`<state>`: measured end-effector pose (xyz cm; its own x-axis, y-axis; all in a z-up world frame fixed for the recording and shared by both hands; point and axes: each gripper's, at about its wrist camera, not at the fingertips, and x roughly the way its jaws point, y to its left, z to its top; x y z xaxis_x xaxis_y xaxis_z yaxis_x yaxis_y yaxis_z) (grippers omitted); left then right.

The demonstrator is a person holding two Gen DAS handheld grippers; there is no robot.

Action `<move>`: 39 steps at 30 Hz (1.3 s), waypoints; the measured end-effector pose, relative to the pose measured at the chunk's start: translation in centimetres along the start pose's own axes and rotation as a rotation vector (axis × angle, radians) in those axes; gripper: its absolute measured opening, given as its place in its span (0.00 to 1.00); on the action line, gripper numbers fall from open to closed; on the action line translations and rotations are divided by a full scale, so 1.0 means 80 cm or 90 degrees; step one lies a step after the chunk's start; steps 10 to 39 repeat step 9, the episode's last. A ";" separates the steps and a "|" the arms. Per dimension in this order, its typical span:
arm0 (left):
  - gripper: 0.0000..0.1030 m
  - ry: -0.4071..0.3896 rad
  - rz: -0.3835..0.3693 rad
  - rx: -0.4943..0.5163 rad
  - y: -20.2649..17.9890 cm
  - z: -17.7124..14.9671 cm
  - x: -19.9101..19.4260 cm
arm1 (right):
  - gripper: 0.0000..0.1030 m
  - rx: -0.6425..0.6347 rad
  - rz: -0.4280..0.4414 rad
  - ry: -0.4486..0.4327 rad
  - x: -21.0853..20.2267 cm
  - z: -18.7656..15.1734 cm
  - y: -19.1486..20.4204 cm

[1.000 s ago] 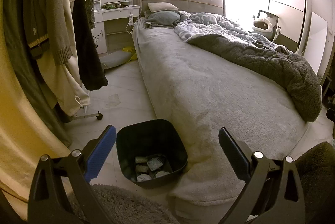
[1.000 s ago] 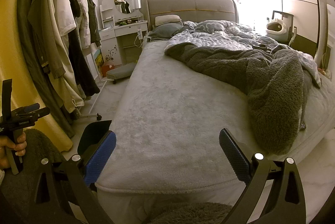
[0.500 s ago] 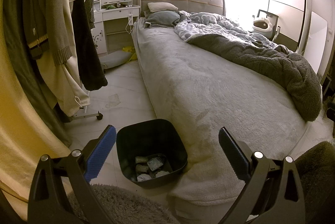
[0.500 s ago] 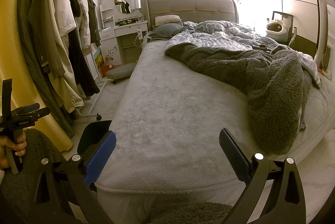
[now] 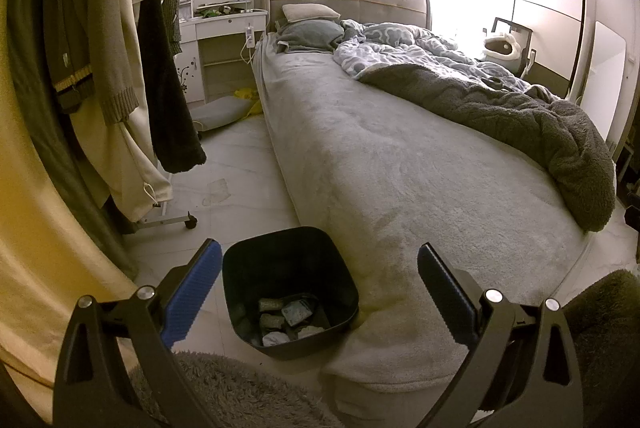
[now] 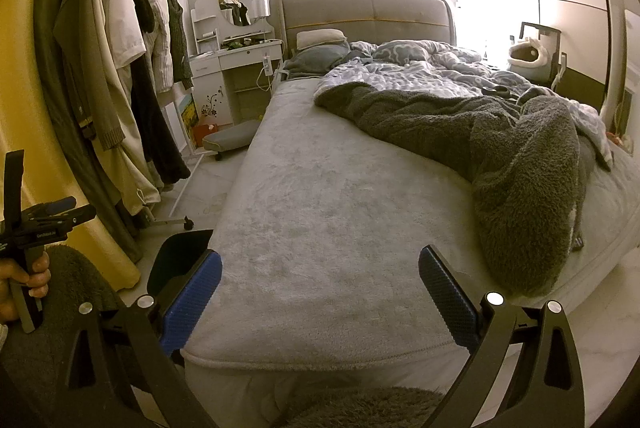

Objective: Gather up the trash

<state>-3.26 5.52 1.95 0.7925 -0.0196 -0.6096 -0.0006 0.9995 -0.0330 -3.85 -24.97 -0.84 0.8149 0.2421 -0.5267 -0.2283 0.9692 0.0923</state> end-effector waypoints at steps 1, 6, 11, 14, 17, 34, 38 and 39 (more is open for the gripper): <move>0.97 0.000 -0.002 0.000 0.000 0.000 0.000 | 0.97 0.000 0.000 0.000 0.000 0.000 0.000; 0.97 0.000 0.000 -0.002 0.001 -0.001 0.000 | 0.97 0.000 0.000 0.000 0.000 0.000 0.000; 0.97 0.000 -0.001 0.000 0.001 0.000 0.000 | 0.97 0.001 0.000 0.000 0.000 0.000 0.000; 0.97 0.000 -0.001 0.000 0.001 0.000 0.000 | 0.97 0.001 0.000 0.000 0.000 0.000 0.000; 0.97 0.000 -0.001 0.000 0.001 0.000 0.000 | 0.97 0.001 0.000 0.000 0.000 0.000 0.000; 0.97 0.000 -0.001 0.000 0.001 0.000 0.000 | 0.97 0.001 0.000 0.000 0.000 0.000 0.000; 0.97 0.000 -0.001 0.000 0.001 0.000 0.000 | 0.97 0.001 0.000 0.000 0.000 0.000 0.000; 0.97 0.000 -0.001 0.000 0.001 0.000 0.000 | 0.97 0.001 0.000 0.000 0.000 0.000 0.000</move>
